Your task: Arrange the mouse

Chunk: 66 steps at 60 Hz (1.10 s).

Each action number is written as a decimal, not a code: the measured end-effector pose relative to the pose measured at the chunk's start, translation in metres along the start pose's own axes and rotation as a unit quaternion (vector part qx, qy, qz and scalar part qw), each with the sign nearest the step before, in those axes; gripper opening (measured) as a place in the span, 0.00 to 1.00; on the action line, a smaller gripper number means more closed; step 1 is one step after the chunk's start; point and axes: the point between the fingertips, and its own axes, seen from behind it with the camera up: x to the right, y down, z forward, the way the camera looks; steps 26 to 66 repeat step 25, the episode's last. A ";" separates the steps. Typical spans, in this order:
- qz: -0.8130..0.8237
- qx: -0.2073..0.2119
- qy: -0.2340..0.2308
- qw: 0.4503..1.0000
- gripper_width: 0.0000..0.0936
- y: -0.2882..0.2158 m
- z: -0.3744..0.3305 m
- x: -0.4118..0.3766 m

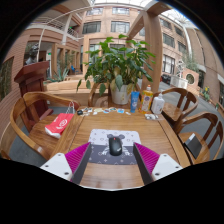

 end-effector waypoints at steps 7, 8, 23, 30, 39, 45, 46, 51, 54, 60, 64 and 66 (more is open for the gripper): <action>-0.007 0.011 -0.001 1.000 0.91 0.005 -0.042 -0.006; -0.008 0.011 -0.002 1.000 0.91 0.007 -0.047 -0.006; -0.012 0.017 -0.004 1.000 0.91 0.029 -0.090 -0.005; -0.013 0.015 -0.004 1.000 0.91 0.032 -0.090 -0.006; -0.013 0.015 -0.004 1.000 0.91 0.032 -0.090 -0.006; -0.013 0.015 -0.004 1.000 0.91 0.032 -0.090 -0.006; -0.013 0.015 -0.004 1.000 0.91 0.032 -0.090 -0.006; -0.013 0.015 -0.004 1.000 0.91 0.032 -0.090 -0.006; -0.013 0.015 -0.004 1.000 0.91 0.032 -0.090 -0.006; -0.013 0.015 -0.004 1.000 0.91 0.032 -0.090 -0.006; -0.013 0.015 -0.004 1.000 0.91 0.032 -0.090 -0.006; -0.013 0.015 -0.004 1.000 0.91 0.032 -0.090 -0.006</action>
